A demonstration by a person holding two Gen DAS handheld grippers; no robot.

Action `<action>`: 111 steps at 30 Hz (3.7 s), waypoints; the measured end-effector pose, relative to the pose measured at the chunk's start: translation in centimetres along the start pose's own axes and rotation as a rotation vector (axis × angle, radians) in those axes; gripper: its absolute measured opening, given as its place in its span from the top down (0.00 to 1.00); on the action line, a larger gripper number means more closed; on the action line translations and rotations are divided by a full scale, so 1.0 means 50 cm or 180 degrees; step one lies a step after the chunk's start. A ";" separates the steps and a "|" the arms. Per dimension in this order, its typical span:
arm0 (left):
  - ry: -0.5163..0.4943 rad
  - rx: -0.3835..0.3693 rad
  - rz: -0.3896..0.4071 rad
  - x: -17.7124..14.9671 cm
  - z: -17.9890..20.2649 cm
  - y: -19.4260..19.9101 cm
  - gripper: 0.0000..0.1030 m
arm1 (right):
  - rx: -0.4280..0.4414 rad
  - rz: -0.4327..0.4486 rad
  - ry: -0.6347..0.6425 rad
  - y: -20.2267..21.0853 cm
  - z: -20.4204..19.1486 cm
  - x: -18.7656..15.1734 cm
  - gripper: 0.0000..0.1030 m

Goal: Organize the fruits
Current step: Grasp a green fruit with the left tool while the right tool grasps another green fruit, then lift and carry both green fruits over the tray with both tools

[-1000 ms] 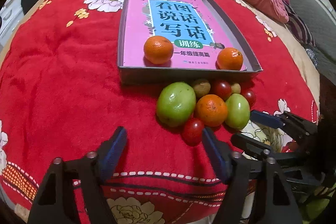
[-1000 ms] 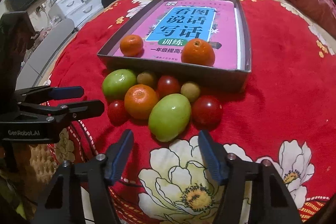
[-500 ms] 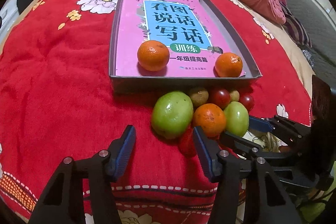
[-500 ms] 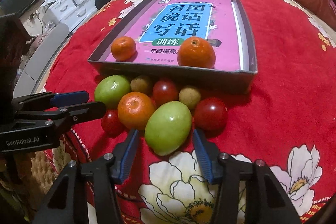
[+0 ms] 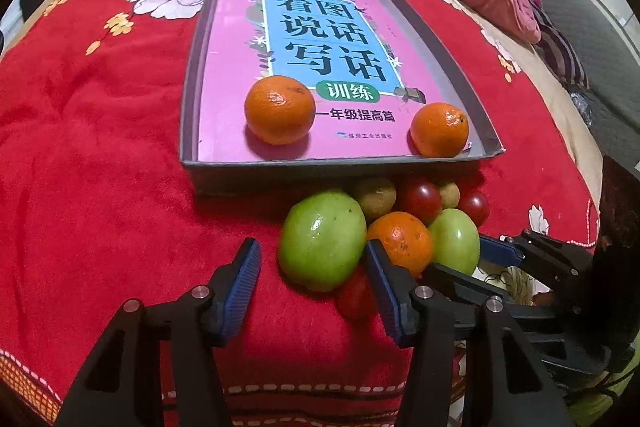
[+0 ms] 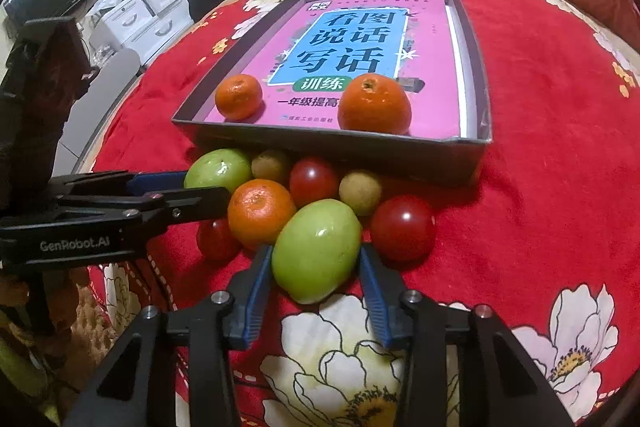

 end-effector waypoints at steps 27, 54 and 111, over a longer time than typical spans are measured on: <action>0.0038 -0.0195 -0.0015 0.001 0.007 -0.003 0.55 | -0.0051 0.0036 0.0061 0.006 -0.001 -0.012 0.60; 0.0131 -0.0198 0.0343 -0.021 -0.003 0.115 0.55 | -0.0023 0.0375 -0.0100 0.099 0.014 0.004 0.60; 0.0091 -0.0226 0.0709 0.133 0.065 0.182 0.55 | -0.0391 0.0911 -0.0118 0.218 0.100 0.143 0.60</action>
Point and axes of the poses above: each gripper's, at about its wrist camera, not at the fingertips, and y roughly against the way its jaws point, z to its right, x to its top, the point moved 4 cm from there along -y, roughly the way its jaws point, and after that the axes turned 11 degrees about -z, right-handed, at the moved point
